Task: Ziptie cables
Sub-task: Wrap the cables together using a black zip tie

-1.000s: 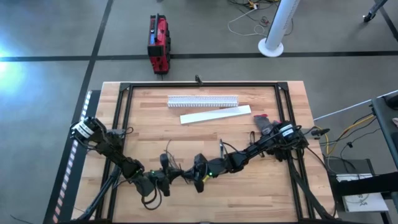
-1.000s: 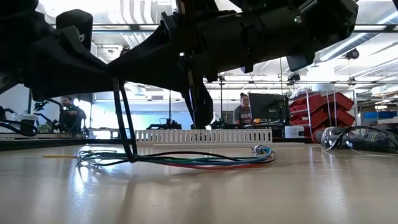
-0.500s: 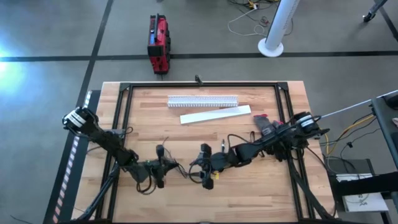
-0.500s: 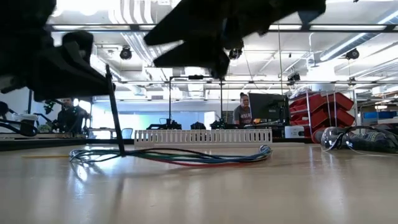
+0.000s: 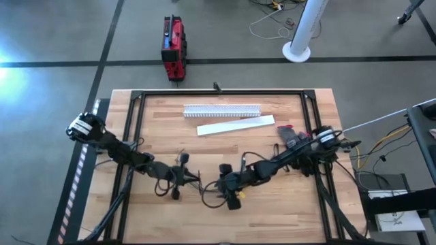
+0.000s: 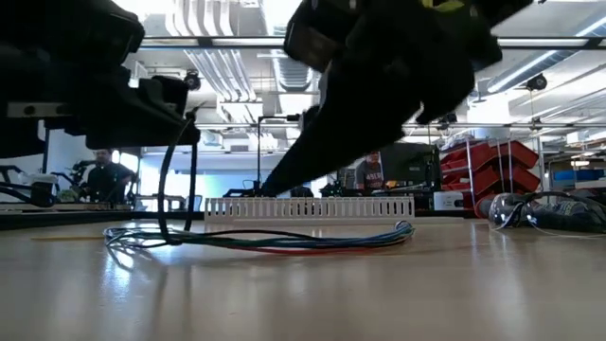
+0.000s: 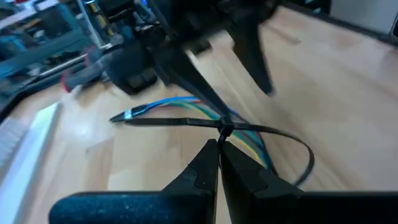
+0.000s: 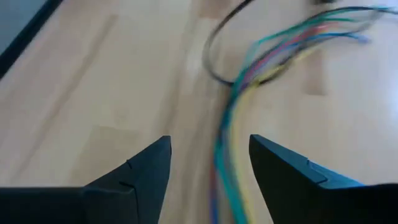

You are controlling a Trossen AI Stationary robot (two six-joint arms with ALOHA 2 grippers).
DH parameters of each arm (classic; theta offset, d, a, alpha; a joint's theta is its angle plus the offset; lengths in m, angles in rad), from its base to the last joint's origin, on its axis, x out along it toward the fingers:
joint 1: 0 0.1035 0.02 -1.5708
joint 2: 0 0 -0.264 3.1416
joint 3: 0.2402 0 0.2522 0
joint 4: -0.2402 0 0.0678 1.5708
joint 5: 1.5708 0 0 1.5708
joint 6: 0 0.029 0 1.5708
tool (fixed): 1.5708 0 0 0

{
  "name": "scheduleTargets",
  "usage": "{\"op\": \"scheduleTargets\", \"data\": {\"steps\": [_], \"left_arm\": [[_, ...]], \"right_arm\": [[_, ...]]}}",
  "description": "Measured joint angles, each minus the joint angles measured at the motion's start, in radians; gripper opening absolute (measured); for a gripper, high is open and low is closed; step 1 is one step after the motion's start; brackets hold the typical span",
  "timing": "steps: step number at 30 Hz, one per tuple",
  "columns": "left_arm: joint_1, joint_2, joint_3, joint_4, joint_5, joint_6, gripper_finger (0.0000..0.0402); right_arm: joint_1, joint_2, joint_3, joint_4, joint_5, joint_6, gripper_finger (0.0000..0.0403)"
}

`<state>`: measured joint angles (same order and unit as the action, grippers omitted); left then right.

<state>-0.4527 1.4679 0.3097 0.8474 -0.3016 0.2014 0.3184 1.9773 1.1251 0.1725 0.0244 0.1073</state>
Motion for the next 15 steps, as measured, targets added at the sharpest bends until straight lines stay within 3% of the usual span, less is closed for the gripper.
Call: {"op": "scheduleTargets", "data": {"steps": [7, 11, 15], "left_arm": [[0.095, 0.001, 0.022, -0.003, 0.237, -0.013, 0.0], [0.118, 0.0, 0.03, -0.003, 0.339, -0.013, 0.0], [0.121, 0.0, 0.03, -0.011, 0.368, -0.021, 0.0]], "right_arm": [[-0.005, 0.088, 0.0, 0.025, 0.038, -0.007, 0.0179], [-0.005, 0.075, 0.004, -0.062, 0.043, -0.039, 0.0122], [-0.004, 0.043, 0.003, -0.166, 0.027, -0.065, 0.0048]]}}
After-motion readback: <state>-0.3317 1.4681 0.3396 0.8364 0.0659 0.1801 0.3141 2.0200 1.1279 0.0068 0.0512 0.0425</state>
